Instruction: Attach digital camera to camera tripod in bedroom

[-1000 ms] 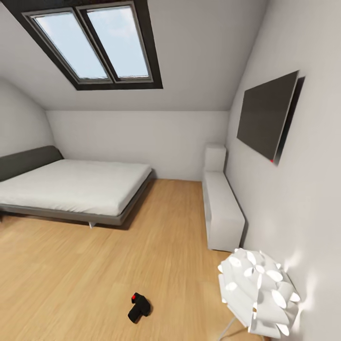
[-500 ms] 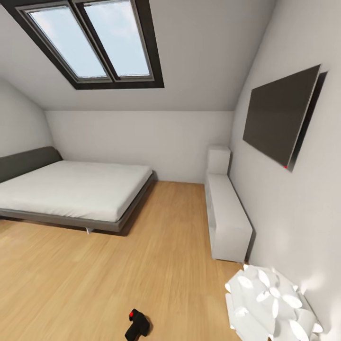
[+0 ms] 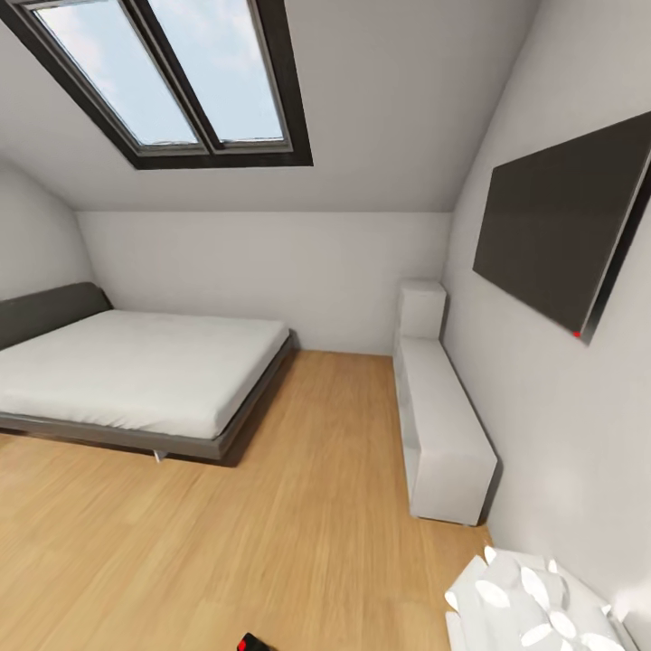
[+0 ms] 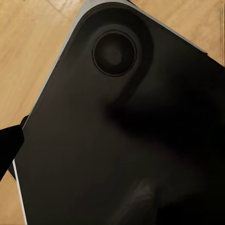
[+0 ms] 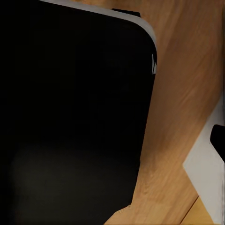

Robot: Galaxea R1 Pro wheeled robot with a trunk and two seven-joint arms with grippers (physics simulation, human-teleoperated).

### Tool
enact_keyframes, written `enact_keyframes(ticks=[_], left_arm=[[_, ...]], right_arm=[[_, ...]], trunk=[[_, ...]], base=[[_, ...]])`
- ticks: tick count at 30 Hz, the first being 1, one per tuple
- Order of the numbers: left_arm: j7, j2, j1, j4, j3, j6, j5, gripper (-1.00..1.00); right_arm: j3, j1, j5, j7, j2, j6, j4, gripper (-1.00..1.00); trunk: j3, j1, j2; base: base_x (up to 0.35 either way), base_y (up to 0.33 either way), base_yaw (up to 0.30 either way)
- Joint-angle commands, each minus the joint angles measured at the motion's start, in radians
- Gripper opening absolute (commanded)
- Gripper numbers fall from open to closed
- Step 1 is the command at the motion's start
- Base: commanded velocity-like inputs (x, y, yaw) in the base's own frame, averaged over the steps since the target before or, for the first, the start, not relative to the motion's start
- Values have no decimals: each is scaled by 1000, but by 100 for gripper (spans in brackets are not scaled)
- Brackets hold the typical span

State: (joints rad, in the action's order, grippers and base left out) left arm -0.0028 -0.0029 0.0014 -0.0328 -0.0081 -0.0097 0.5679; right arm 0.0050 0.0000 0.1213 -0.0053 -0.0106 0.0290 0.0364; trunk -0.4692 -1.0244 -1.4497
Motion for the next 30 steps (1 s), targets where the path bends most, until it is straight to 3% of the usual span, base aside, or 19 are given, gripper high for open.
enact_keyframes(ticks=[1,18,30], left_arm=[[0,0,0,-1,-1,-1,4,100],[1,0,0,-1,0,-1,4,100],[-2,-1,0,-1,2,-3,7,100]], right_arm=[[0,0,9,-1,0,2,0,100],[0,0,9,-1,1,2,0,100],[1,0,9,0,1,2,0,100]], trunk=[[-1,-1,0],[-1,-1,0],[-1,-1,0]], base=[[320,0,0],[297,0,0],[47,0,0]])
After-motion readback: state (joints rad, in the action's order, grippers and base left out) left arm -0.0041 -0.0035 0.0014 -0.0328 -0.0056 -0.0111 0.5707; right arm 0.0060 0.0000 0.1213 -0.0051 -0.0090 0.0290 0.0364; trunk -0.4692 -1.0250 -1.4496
